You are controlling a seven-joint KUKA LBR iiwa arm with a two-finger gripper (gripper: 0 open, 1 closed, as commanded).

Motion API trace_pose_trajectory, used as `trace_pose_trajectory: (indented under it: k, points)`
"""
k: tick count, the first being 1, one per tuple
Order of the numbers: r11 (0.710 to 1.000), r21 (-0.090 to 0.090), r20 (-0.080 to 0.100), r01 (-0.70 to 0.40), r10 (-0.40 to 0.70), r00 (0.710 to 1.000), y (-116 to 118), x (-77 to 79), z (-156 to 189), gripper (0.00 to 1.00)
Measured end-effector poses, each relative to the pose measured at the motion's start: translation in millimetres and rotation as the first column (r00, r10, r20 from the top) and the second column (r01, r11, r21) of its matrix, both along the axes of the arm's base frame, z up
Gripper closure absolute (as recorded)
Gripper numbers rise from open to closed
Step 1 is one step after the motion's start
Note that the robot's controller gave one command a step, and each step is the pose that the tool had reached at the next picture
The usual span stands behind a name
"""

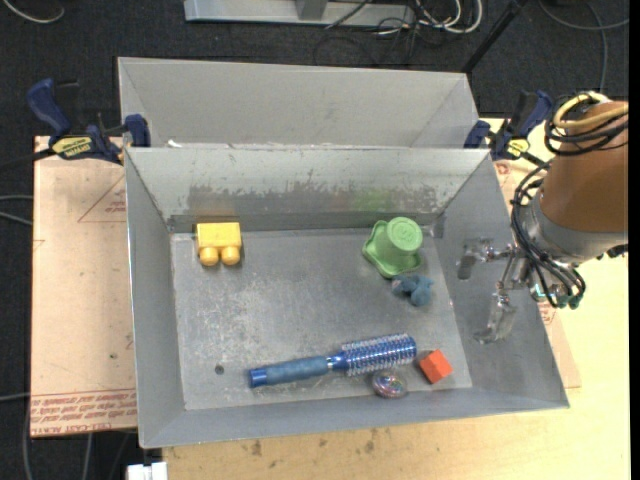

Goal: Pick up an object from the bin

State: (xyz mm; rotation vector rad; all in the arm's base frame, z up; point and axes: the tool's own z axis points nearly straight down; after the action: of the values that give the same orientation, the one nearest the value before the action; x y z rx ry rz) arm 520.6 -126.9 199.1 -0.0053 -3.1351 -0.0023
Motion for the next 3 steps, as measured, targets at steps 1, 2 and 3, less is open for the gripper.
trace_pose_trajectory:
  k: [1,2,3]
  points:
    - [1.000,0.003,0.001,-0.006,0.006,1.000,93,-0.8,-133,0.00]
    - [0.981,0.002,0.007,-0.194,0.194,0.981,175,-26.8,-99,0.00]
    - [0.998,0.000,0.008,0.057,-0.057,0.998,171,-5.7,-92,0.00]
